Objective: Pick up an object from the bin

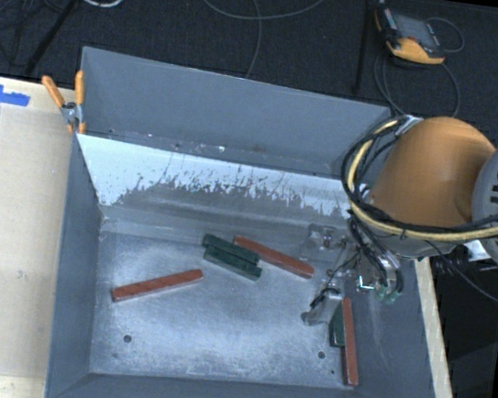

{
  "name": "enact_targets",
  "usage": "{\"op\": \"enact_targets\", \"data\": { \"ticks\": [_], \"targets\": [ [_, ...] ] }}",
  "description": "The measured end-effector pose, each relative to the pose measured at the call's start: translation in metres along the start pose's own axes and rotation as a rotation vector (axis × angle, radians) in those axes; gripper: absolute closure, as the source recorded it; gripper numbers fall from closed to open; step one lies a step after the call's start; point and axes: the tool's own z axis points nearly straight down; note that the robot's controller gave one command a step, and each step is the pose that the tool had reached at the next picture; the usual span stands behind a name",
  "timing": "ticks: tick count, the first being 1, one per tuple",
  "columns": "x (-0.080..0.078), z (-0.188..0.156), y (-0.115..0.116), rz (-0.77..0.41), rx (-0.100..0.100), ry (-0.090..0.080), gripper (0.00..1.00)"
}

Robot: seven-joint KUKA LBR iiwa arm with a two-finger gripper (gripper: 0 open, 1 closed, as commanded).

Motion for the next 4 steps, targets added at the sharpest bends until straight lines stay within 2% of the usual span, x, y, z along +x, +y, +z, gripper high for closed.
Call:
{"op": "enact_targets", "data": {
  "ticks": [1, 2, 3, 4],
  "targets": [
    [-0.047, 0.138, 0.05, 0.113, -0.001, -0.005, 0.0],
    [-0.078, 0.142, 0.006, -0.147, 0.002, -0.013, 0.0],
    [-0.048, 0.142, -0.047, -0.371, 0.003, -0.011, 0.0],
    [-0.07, 0.109, 0.04, -0.036, -0.002, -0.013, 0.0]
  ]
}}
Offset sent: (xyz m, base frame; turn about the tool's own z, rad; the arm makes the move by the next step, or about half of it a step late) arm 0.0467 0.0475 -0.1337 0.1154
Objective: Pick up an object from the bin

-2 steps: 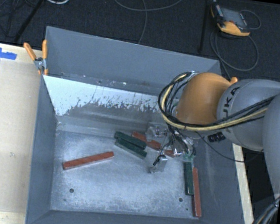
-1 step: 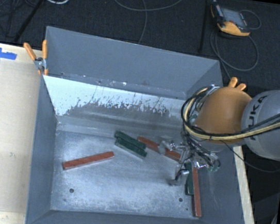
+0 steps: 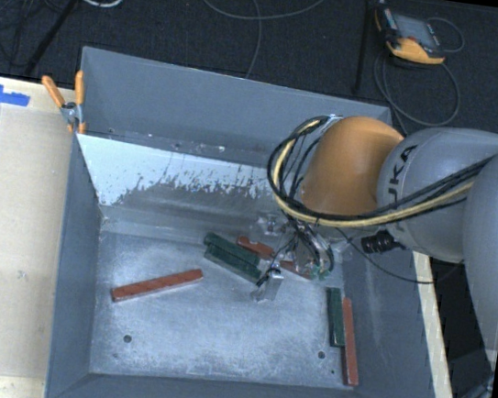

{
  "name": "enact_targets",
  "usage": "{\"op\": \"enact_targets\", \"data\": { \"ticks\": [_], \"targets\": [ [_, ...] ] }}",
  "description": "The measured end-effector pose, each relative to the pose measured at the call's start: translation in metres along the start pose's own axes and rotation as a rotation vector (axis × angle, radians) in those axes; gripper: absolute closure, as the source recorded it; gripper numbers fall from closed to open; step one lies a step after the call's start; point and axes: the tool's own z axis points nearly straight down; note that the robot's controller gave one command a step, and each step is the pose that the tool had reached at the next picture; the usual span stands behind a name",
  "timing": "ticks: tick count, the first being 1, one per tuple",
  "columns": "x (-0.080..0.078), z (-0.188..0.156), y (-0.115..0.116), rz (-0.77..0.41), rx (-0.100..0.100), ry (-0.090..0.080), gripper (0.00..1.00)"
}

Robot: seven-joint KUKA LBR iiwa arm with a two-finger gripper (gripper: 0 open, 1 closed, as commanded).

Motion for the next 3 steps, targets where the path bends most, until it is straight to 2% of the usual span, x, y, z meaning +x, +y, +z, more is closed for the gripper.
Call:
{"op": "enact_targets", "data": {
  "ticks": [1, 2, 3],
  "targets": [
    [-0.005, 0.033, 0.034, 0.185, 0.003, 0.001, 0.0],
    [-0.009, 0.028, 0.034, 0.183, 0.002, -0.01, 1.0],
    [0.004, -0.136, 0.056, 0.152, 0.001, -0.006, 1.0]
  ]
}}
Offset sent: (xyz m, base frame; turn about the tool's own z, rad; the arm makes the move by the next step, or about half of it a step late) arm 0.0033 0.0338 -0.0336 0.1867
